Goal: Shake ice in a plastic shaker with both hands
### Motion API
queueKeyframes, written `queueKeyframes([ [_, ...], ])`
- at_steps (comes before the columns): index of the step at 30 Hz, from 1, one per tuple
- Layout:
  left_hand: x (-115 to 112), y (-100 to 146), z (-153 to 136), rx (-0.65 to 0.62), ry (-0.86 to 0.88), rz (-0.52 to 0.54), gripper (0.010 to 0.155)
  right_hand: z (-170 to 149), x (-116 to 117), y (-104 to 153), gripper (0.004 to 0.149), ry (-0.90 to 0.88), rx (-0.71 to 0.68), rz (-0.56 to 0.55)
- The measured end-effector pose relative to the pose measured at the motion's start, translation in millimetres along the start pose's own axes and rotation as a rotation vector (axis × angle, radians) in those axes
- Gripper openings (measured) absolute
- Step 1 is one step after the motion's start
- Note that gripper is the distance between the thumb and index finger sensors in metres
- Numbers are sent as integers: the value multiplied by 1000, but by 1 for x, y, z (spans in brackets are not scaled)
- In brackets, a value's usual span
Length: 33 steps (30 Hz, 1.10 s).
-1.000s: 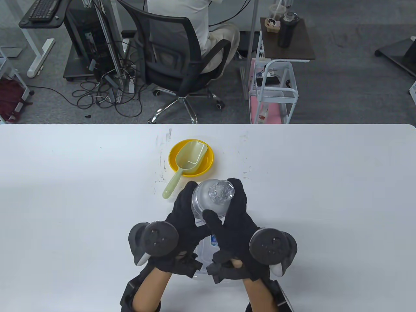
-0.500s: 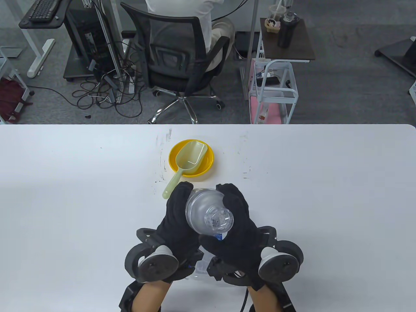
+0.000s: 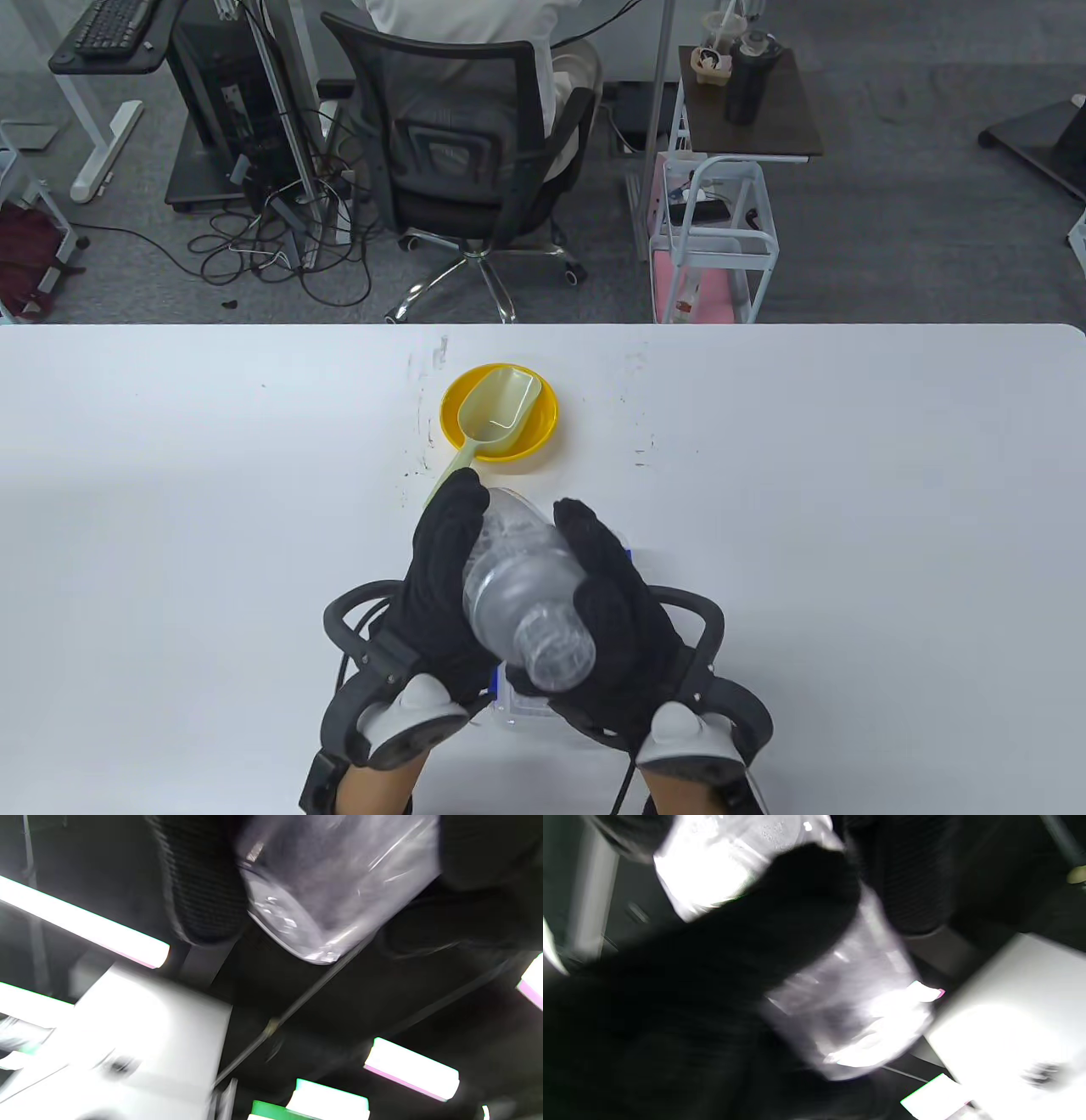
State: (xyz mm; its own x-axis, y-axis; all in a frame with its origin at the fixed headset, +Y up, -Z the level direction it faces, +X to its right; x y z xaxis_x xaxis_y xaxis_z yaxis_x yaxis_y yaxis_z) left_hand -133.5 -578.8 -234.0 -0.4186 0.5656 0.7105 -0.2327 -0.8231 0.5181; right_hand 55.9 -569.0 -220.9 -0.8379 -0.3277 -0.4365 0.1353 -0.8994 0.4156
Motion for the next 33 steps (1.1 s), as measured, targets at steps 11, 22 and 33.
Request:
queueKeyframes([
  [11, -36, -1, -14, 63, 469, -305, 104, -42, 10, 2, 120, -499, 417, 224],
  [22, -47, 1, -10, 57, 633, -404, 99, -60, -15, 0, 119, -566, 547, 227],
  [33, -45, 21, -24, 5, 452, -480, 91, -94, -41, 0, 119, -488, 609, 182],
])
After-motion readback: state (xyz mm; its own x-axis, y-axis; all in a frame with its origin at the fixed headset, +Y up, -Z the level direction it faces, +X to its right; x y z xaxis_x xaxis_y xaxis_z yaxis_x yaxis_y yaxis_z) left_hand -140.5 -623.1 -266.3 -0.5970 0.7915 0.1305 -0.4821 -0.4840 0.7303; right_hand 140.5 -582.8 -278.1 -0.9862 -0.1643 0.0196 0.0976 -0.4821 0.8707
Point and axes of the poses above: the tracker on the back of each hand, its own z axis roughly to the thumb side, its own y axis roughly from the fingertips to the wrist, x = y × z, the point moved 2 cm from there along -y, roughly from the wrist to the fingertips, and after that the axes turned 4 degrees about -y, right-handed, at the moved point
